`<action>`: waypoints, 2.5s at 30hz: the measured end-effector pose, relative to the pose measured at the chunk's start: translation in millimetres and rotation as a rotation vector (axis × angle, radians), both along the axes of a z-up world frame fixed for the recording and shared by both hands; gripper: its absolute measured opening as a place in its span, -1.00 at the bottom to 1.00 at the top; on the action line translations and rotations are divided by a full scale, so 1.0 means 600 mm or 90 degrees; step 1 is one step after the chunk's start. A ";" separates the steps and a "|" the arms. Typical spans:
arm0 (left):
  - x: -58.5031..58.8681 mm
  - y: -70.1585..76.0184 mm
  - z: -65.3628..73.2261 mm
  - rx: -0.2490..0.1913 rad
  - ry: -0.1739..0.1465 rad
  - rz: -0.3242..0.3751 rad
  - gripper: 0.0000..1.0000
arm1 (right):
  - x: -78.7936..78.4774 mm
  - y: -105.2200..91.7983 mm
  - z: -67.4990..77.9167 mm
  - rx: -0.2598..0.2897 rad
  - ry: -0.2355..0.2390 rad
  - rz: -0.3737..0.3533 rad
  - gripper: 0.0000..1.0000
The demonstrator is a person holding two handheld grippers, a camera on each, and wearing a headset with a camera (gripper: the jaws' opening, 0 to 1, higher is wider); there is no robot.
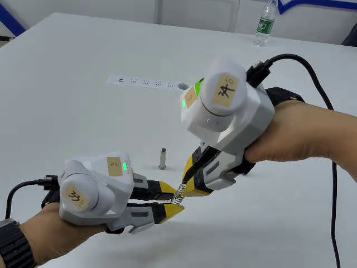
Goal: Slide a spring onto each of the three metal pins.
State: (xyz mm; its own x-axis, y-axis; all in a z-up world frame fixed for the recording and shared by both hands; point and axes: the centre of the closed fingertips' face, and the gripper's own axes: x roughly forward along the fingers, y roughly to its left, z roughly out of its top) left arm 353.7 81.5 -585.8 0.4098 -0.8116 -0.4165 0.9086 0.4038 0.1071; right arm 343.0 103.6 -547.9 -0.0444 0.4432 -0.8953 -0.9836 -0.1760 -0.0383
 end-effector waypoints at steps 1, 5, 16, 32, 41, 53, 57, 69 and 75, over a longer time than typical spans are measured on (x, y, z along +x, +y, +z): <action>0.000 0.000 0.000 0.000 0.000 0.000 -0.77 | 0.000 0.001 0.000 0.000 0.000 0.001 -0.77; 0.001 -0.005 -0.001 -0.001 0.001 -0.002 -0.77 | -0.001 0.005 0.000 0.000 -0.002 0.005 -0.77; 0.004 -0.006 0.001 -0.007 0.003 0.002 -0.66 | 0.011 -0.011 -0.005 -0.018 -0.010 -0.004 -0.77; 0.019 0.050 0.006 -0.024 0.014 0.073 -0.34 | 0.083 -0.065 0.026 -0.016 -0.040 -0.082 -0.77; 0.024 0.074 0.007 -0.035 0.023 0.108 -0.14 | 0.143 -0.096 0.038 -0.016 -0.066 -0.134 -0.77; 0.028 0.095 0.007 -0.038 0.026 0.139 -0.01 | 0.215 -0.100 0.014 -0.021 -0.097 -0.182 -0.77; 0.030 0.101 0.005 -0.038 0.027 0.149 0.03 | 0.227 -0.097 0.004 -0.020 -0.101 -0.192 -0.77; 0.031 0.106 0.001 -0.037 0.031 0.159 0.10 | 0.235 -0.091 -0.022 -0.024 -0.080 -0.205 -0.77; 0.031 0.109 0.000 -0.037 0.031 0.163 0.10 | 0.231 -0.087 -0.026 -0.028 -0.074 -0.202 -0.77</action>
